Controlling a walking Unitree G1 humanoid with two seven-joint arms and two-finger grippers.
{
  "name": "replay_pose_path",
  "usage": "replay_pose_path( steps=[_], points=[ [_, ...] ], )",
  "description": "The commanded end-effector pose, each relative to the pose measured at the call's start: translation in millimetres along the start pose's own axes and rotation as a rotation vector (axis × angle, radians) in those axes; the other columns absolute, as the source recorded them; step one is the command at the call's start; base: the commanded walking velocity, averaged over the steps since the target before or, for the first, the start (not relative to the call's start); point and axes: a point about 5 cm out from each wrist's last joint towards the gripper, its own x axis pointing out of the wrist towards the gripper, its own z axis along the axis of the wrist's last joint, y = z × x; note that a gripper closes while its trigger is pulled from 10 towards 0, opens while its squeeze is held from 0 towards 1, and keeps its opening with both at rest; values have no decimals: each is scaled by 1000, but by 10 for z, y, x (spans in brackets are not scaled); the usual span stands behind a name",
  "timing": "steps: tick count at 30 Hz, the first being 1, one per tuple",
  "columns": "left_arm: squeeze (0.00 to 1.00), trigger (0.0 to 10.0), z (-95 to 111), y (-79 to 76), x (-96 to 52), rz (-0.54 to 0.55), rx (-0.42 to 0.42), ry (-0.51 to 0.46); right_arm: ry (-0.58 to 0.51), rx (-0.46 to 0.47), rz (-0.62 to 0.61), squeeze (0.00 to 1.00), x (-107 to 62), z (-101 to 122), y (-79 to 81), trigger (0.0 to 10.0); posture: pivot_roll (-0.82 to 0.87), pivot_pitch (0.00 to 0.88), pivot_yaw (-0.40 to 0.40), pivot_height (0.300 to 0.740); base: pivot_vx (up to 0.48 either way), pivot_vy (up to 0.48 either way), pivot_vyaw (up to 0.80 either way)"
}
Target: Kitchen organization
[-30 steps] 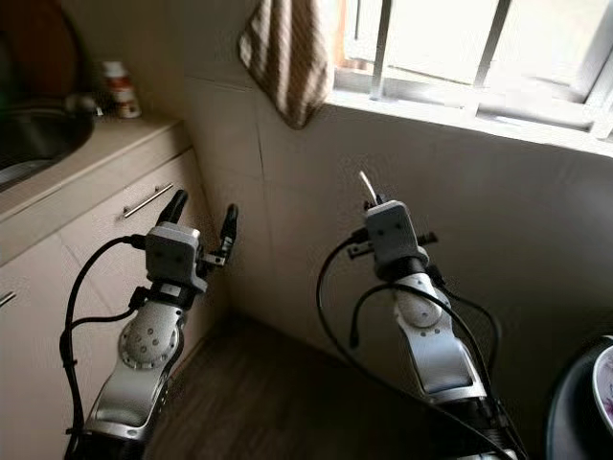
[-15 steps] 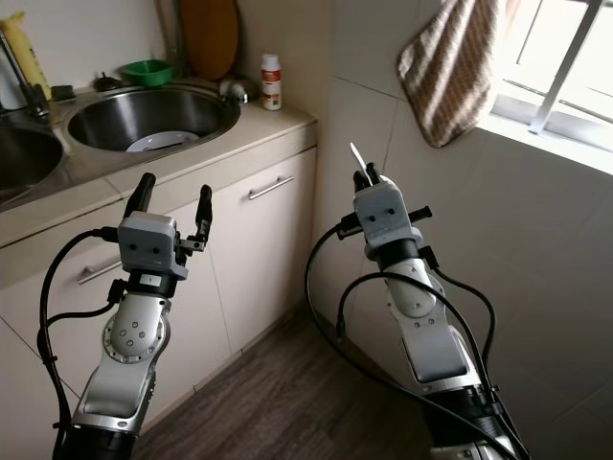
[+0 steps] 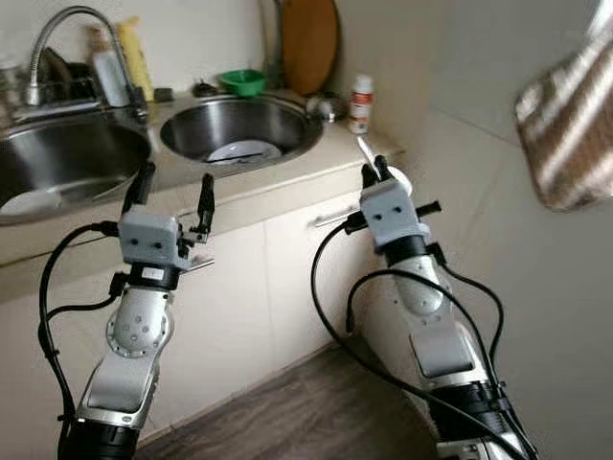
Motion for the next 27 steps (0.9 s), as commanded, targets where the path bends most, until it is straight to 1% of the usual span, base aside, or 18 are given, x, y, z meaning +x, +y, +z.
replay_pose_path(
  steps=[1, 12, 16, 19, 23, 25, 26, 27],
  points=[
    [0, 10000, 32, 33, 18, 12, 9, -18, -42, -3, 15, 0, 46, 81, 43, 0, 39, 0, -52, 740, 334, 0, 800],
    [0, 10000, 38, 40, 21, 15, 19, -23, -54, -1, 5, 0, 83, 83, 39, 0, 45, 0, -57, 740, 332, 0, 800],
    [0, 10000, 39, 39, 21, 13, 18, -23, -52, 26, -16, 0, 98, 81, 25, 0, 45, 0, -56, 740, 329, 0, 800],
    [0, 10000, 40, 39, 23, 12, 18, -24, -38, 16, -23, 0, 110, 58, 9, 0, 45, 0, -55, 740, 329, 0, 800],
    [0, 10000, 48, 35, 28, 11, 11, -31, -3, 39, -51, 0, 124, 12, -20, 0, 47, 0, -55, 740, 306, 0, 702],
    [0, 10000, 67, 19, 27, 2, 2, -45, 35, 65, -77, 0, 149, -40, -52, 0, 49, 0, -56, 740, 0, 0, 0],
    [0, 10000, 69, 12, 24, -1, 1, -46, 73, 79, -91, 0, 176, -94, -77, 0, 49, 0, -56, 740, 0, 0, 0],
    [0, 10000, 67, 9, 22, -3, 1, -44, 98, 89, -95, 0, 195, -131, -89, 745, 49, 0, -56, 740, 0, 0, 0]
  ],
)
